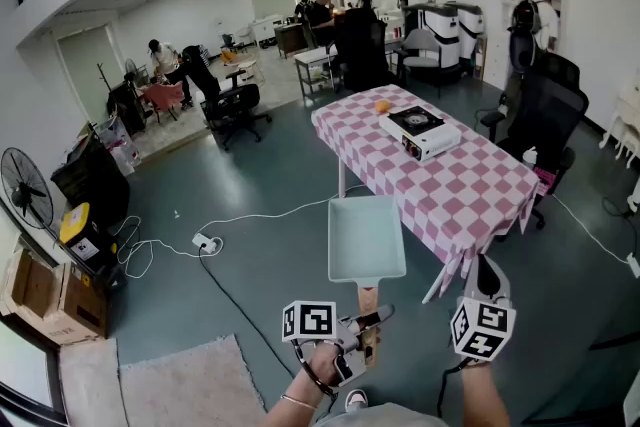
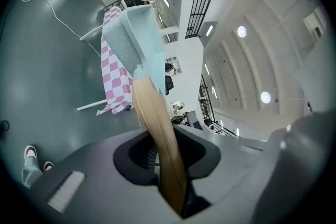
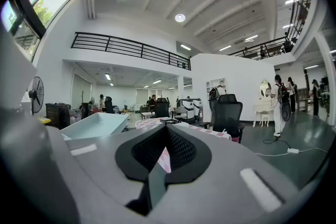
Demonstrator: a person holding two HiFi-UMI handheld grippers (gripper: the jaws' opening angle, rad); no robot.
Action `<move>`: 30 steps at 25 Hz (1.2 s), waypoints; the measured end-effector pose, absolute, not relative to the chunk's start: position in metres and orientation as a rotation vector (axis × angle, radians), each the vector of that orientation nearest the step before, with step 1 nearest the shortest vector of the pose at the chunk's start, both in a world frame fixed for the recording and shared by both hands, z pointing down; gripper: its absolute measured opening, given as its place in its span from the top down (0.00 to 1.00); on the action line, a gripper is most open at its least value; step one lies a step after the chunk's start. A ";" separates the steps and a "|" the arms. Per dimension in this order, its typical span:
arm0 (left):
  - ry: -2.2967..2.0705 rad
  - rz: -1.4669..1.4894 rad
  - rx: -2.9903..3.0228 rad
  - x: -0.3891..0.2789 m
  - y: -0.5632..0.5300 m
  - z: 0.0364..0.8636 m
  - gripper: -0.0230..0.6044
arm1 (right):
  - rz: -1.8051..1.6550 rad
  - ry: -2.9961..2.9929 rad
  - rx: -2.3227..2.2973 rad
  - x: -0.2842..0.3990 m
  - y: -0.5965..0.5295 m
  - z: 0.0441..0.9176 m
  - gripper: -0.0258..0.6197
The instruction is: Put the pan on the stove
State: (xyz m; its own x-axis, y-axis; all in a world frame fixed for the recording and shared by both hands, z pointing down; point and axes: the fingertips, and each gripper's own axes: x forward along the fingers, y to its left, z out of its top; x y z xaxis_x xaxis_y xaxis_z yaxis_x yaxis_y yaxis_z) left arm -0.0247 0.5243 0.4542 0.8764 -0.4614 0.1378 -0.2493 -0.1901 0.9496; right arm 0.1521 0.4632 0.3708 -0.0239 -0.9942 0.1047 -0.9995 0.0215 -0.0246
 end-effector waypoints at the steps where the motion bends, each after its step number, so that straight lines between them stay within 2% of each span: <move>1: -0.539 -0.208 1.779 -0.026 0.523 0.455 0.85 | 0.144 -2.199 2.151 0.152 0.461 0.373 0.95; 8: -0.539 -0.199 1.770 -0.041 0.513 0.459 0.85 | 0.272 -2.157 2.178 0.146 0.447 0.394 0.95; 19: -0.540 -0.162 1.762 -0.083 0.484 0.468 0.84 | 0.272 -2.122 2.187 0.114 0.422 0.403 0.94; 30: -0.523 -0.164 1.758 -0.101 0.461 0.469 0.84 | 0.294 -2.032 2.241 0.118 0.417 0.414 0.94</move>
